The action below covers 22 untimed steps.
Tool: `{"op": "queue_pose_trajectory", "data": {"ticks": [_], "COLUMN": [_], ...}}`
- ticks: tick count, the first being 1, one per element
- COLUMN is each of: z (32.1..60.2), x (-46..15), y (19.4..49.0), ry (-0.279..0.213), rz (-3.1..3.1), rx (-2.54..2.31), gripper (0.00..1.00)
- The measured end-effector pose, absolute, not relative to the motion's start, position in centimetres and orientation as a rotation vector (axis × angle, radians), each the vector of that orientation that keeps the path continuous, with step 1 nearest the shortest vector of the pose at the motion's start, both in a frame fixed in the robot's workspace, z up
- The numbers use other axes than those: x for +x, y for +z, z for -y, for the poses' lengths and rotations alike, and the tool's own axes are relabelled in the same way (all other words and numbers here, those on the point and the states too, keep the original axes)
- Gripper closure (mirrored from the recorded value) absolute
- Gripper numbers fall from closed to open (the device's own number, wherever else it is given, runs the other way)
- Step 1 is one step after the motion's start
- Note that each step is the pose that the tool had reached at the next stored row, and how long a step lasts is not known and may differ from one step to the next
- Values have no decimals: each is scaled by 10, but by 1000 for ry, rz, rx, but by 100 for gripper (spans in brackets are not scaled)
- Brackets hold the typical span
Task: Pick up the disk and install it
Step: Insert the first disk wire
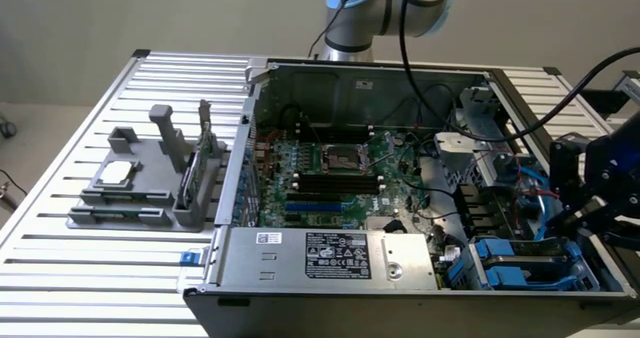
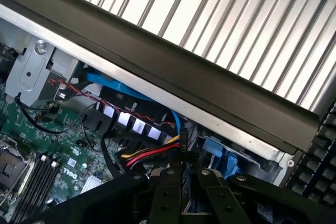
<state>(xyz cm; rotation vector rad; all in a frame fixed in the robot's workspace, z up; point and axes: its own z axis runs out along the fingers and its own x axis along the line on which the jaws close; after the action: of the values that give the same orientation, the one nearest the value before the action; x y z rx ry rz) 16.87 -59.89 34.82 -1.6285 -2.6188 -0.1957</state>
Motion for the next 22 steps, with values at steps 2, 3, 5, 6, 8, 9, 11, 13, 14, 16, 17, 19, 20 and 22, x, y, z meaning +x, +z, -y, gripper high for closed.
{"op": "queue_pose_trajectory", "data": {"ticks": [2,3,5,6,8,9,11,13,14,16,17,19,20,22], "z": [599,599,599,599,598,598,597,595,594,592,591,591,591,591], "x": [166,164,161,159,156,154,152,152,152,152,152,152,152,152], "y": [348,348,349,349,349,349,349,349,349,349,349,349,349,349], "ry": [-196,-196,-196,-196,-195,-195,-195,-193,-190,-186,-182,-173,-168,-161], "rz": [2617,2616,2614,2614,2613,2613,2612,2613,2614,2614,2612,2606,2600,2584], "rx": [-1632,-1633,-1636,-1636,-1637,-1638,-1639,-1640,-1641,-1644,-1646,-1652,-1658,-1678], "gripper": [84,84,84,84,84,84,84,84,84,84,84,84,84,84]}}
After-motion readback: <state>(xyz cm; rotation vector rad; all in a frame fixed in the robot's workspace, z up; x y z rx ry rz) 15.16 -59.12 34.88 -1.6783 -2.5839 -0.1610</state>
